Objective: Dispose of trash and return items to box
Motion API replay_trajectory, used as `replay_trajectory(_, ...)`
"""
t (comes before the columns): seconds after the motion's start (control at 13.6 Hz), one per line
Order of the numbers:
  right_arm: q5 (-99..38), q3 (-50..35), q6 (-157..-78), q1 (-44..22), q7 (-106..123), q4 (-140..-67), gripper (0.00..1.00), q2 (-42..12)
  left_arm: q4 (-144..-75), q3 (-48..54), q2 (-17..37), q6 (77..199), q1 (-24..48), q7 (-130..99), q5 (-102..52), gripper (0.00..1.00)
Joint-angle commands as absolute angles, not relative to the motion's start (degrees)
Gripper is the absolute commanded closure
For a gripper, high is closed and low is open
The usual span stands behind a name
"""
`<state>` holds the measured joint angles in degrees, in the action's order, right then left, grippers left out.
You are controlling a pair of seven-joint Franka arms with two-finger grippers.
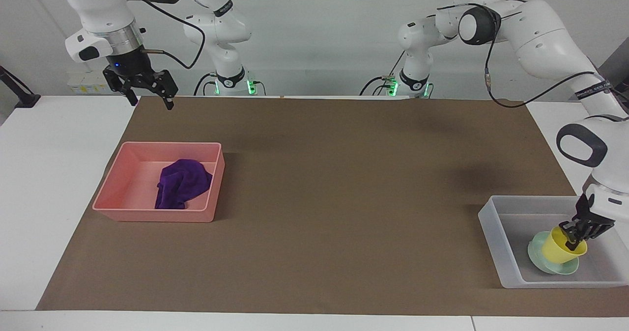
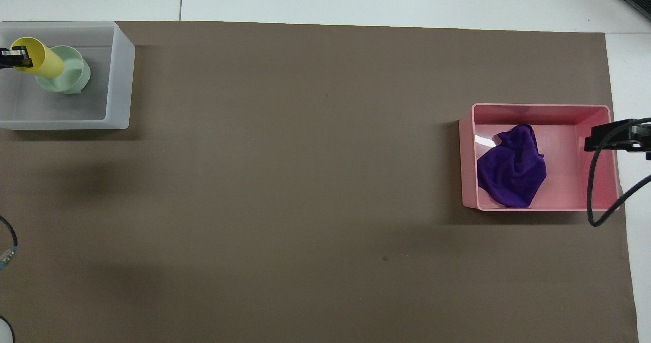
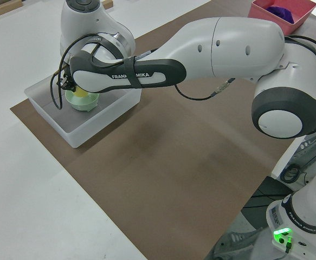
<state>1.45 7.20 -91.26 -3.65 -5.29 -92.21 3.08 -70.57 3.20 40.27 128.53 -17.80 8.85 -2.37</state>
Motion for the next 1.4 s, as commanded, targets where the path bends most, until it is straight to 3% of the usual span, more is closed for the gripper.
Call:
replay_trajectory(0.0,1.41,6.68,-90.18,-4.39,-4.92,-91.41,0.0,2.55,-71.45,4.22,40.08,128.05,-18.11,9.23,-2.37,1.0)
replay_trajectory(0.59,1.58,6.68,-90.53,-5.54,-3.95,-93.51,0.0,3.69,-78.05,4.04,37.53,131.92,-17.84,9.05,-3.34,1.0)
replay_trajectory(0.66,1.58,6.68,-90.53,-5.54,-3.96,-94.12,0.0,3.95,-77.96,4.04,37.53,131.75,-17.84,9.05,-3.34,0.82)
replay_trajectory(0.74,1.58,6.68,-90.53,-5.45,-3.87,-94.22,0.0,4.04,-77.96,3.96,37.53,131.92,-17.58,9.05,-3.25,0.45)
replay_trajectory(0.81,1.58,6.68,-90.18,-5.36,-3.87,-94.31,0.0,4.13,-77.78,3.87,37.62,131.49,-17.49,9.14,-2.47,0.19)
replay_trajectory(0.96,1.58,6.68,-89.91,-5.27,-3.87,-94.39,0.0,4.22,-77.17,3.87,37.53,130.35,-17.4,9.23,-2.2,0.17)
replay_trajectory(1.18,1.58,6.68,-90.44,-5.19,-3.87,-94.39,0.0,4.22,-76.11,4.22,37.27,128.76,-17.14,13.16,-0.37,0.0)
replay_trajectory(1.32,1.58,6.68,-90.53,-5.01,-3.87,-94.39,0.0,4.22,-76.81,4.13,34.12,128.67,-15.04,17.3,1.58,0.0)
